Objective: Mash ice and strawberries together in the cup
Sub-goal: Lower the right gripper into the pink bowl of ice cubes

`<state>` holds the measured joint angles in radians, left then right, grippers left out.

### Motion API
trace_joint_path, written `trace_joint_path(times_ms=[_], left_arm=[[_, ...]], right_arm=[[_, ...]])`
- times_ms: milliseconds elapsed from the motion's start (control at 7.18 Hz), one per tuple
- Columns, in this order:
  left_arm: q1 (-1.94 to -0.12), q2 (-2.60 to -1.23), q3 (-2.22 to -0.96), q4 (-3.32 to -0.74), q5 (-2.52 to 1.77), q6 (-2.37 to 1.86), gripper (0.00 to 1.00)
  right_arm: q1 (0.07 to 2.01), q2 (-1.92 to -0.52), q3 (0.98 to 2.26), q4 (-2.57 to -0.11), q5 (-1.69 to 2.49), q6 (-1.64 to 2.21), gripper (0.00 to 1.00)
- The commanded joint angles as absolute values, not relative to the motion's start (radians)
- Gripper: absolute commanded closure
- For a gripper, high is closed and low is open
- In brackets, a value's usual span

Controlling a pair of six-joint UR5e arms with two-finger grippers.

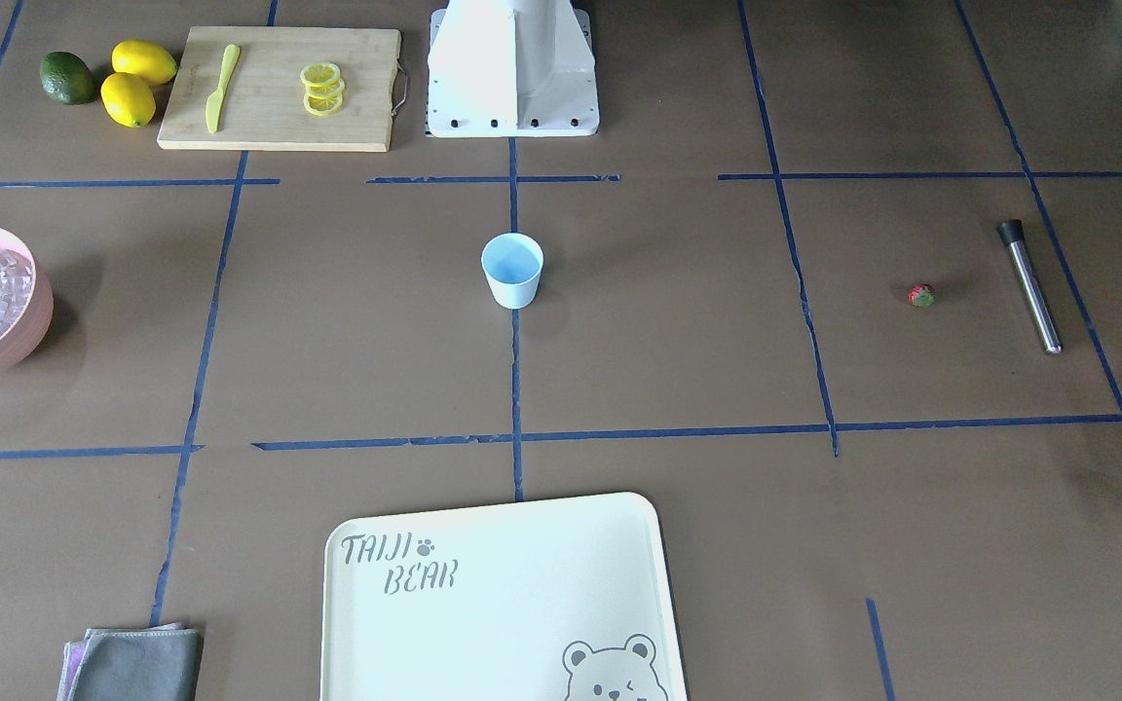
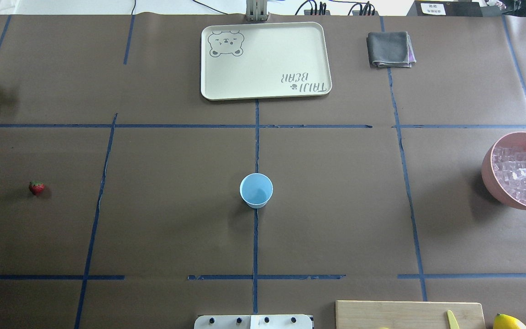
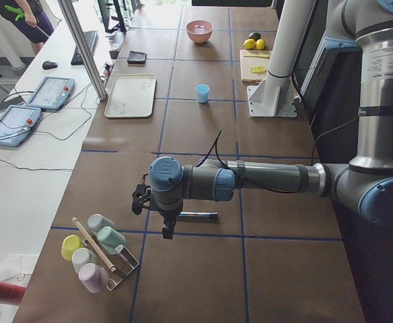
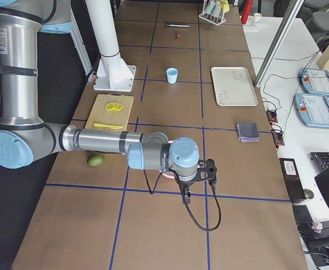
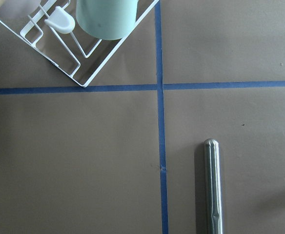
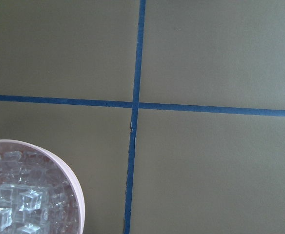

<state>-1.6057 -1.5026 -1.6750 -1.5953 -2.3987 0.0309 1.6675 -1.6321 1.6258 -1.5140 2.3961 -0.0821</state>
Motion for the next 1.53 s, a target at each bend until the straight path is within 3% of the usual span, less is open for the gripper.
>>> trace_joint_path(times_ms=[0,836,1393], left_arm=[[-1.606,-1.499,-1.672,-1.615,-2.398,0.028,0.0],[-1.605,-1.499,-1.678,-1.617,-2.398,0.025,0.0],[-1.605,-1.499,-1.677,-1.617,-2.398,0.025,0.0]], right_arm=[[1.667,-1.632,1.625,-1.516,2.395,-0.08,0.0],[1.667,-1.629,1.634,-1.516,2.401,-0.054,0.0],[1.498,-1.64,1.824,-1.516,2.338,0.191,0.01]])
